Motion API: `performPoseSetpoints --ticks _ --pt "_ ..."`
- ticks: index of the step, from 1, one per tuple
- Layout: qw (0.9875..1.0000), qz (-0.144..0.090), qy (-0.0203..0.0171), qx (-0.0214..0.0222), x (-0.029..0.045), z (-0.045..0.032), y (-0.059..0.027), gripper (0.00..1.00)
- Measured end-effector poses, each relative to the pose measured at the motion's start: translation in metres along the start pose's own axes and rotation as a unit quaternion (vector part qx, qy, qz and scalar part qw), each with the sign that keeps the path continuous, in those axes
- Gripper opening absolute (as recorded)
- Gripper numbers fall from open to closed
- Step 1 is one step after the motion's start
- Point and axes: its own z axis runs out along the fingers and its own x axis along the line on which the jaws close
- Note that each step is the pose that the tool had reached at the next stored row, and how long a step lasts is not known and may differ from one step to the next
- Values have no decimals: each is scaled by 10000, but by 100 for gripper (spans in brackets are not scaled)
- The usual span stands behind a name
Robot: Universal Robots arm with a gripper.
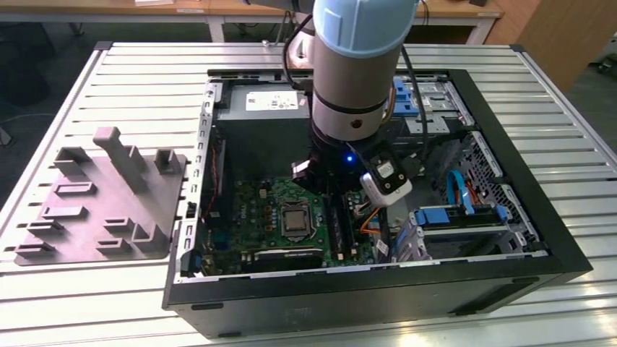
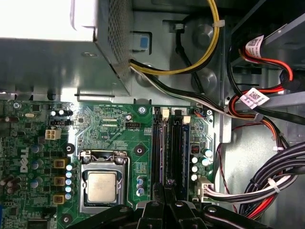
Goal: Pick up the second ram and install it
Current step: 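Insert the second ram into the second slot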
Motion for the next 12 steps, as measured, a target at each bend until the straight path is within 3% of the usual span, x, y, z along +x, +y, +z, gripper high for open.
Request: performPoseSetpoints --ticks 12 --pt "10000 0 -1 -25 -2 22 0 11"
